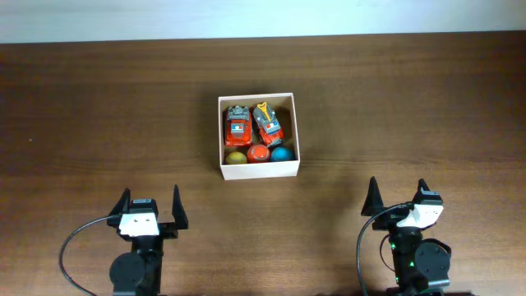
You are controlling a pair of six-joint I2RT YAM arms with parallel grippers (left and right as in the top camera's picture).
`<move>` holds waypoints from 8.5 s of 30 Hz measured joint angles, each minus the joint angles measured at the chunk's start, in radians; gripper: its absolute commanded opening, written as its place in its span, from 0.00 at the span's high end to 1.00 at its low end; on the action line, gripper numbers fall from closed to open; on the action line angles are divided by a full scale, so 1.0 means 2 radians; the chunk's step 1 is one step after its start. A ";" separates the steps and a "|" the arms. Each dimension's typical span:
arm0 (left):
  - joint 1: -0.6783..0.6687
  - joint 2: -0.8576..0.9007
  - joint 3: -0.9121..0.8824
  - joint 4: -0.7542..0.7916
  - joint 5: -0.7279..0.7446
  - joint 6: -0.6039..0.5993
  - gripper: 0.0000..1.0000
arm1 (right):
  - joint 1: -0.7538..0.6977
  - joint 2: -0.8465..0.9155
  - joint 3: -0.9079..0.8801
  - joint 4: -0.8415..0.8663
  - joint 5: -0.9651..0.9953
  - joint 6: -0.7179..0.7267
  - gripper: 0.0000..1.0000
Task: Pack container
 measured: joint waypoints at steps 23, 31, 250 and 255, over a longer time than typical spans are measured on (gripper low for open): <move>0.000 0.000 0.000 0.000 0.000 0.000 0.01 | 0.000 0.000 0.000 0.000 0.000 0.000 0.01; 0.000 0.000 0.000 0.000 0.000 0.000 0.01 | 0.000 0.000 0.000 0.000 0.000 0.000 0.01; 0.000 0.000 0.000 0.000 0.000 0.000 0.01 | 0.000 0.000 0.000 0.000 0.000 0.000 0.01; 0.000 0.000 0.000 0.000 0.000 0.000 0.01 | 0.000 0.000 0.000 0.000 0.000 0.000 0.01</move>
